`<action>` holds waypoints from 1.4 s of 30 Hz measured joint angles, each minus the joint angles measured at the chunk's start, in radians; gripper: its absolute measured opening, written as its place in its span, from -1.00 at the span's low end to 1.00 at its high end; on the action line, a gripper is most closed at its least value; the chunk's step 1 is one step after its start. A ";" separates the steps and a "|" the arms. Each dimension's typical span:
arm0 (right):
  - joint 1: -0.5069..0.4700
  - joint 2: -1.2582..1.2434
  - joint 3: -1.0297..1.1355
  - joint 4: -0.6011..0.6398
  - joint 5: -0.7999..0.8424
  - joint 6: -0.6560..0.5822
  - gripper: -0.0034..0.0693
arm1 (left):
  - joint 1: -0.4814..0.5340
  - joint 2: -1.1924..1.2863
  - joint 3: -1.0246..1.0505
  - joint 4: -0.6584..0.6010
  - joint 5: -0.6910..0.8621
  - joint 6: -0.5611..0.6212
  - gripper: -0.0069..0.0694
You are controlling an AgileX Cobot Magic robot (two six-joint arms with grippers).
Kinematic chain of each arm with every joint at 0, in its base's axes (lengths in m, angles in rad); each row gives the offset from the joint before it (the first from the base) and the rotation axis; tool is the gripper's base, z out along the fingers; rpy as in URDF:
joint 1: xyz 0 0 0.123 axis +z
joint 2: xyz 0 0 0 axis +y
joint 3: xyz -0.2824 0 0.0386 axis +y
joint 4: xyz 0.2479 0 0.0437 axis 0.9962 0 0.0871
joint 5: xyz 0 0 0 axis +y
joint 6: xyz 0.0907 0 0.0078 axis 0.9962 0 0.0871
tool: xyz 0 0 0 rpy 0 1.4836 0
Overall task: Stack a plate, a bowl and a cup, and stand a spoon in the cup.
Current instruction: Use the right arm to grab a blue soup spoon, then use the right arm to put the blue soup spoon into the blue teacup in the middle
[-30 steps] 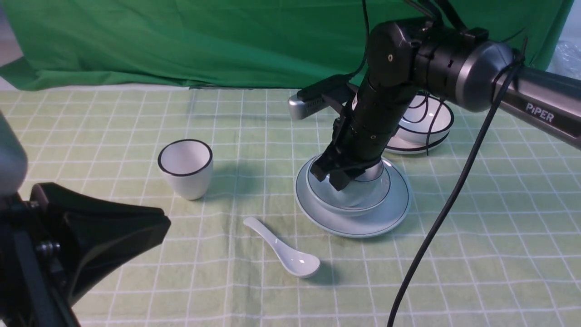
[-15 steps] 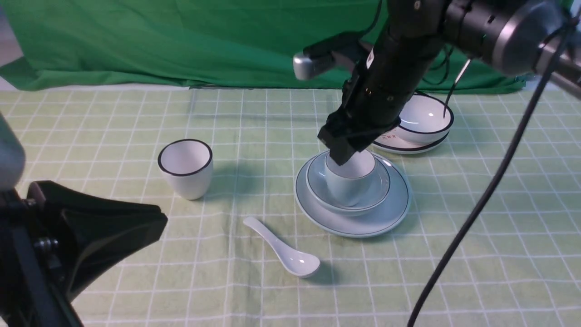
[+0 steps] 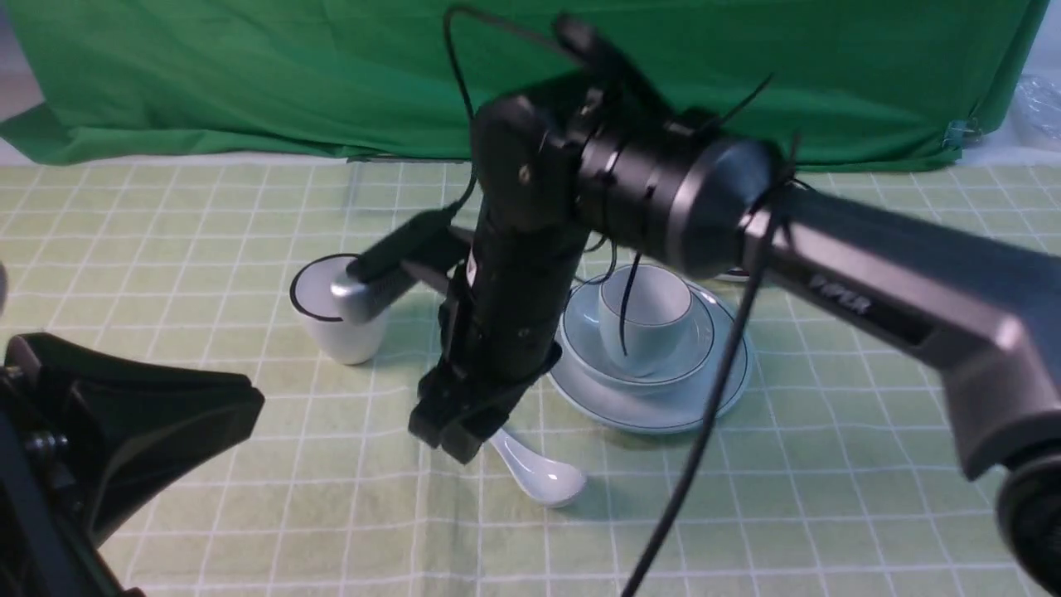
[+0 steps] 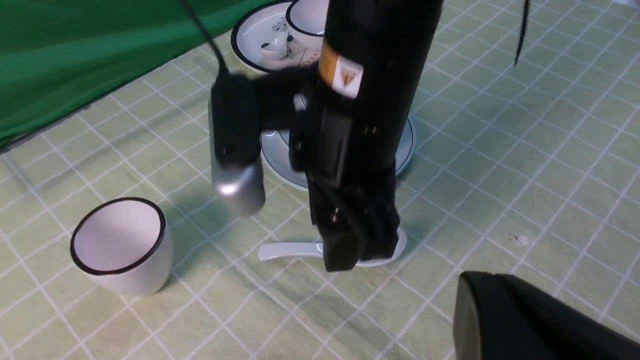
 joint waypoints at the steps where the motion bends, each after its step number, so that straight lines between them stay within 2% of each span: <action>1: -0.005 0.032 -0.007 -0.008 -0.003 0.003 0.33 | 0.000 0.000 0.000 -0.005 0.000 -0.002 -0.81; 7: -0.049 0.133 -0.088 -0.016 -0.032 0.043 0.34 | 0.000 0.000 0.000 -0.027 -0.004 0.011 -0.81; 16: -0.056 0.186 -0.118 -0.016 -0.036 0.068 0.30 | 0.000 0.000 0.000 -0.035 -0.017 0.023 -0.81; 19: -0.056 0.190 -0.121 -0.029 -0.030 0.073 0.03 | 0.000 0.000 0.000 -0.037 -0.020 0.024 -0.81; 20: -0.056 0.190 -0.122 -0.029 -0.030 0.073 0.00 | 0.000 0.000 0.000 -0.038 -0.021 0.024 -0.81; 23: -0.050 0.191 -0.124 -0.032 -0.027 0.074 -0.39 | 0.000 0.000 0.000 -0.040 -0.022 0.024 -0.81; 24: -0.046 0.191 -0.128 -0.029 -0.022 0.074 -0.45 | 0.000 0.000 0.000 -0.040 -0.022 0.024 -0.81; 31: -0.029 0.159 -0.199 -0.013 0.059 0.074 -0.44 | 0.000 0.000 0.000 -0.040 -0.022 0.024 -0.81; 37: -0.047 -0.108 -0.182 -0.090 0.061 0.082 -0.44 | 0.000 0.000 0.000 -0.040 -0.022 0.024 -0.81; 41: -0.094 -0.263 -0.029 -0.121 -0.038 0.107 -0.44 | 0.000 0.000 0.000 -0.040 -0.022 0.024 -0.81; 42: -0.118 -0.340 0.076 -0.128 -0.163 0.129 -0.44 | 0.000 0.000 0.000 -0.040 -0.022 0.024 -0.81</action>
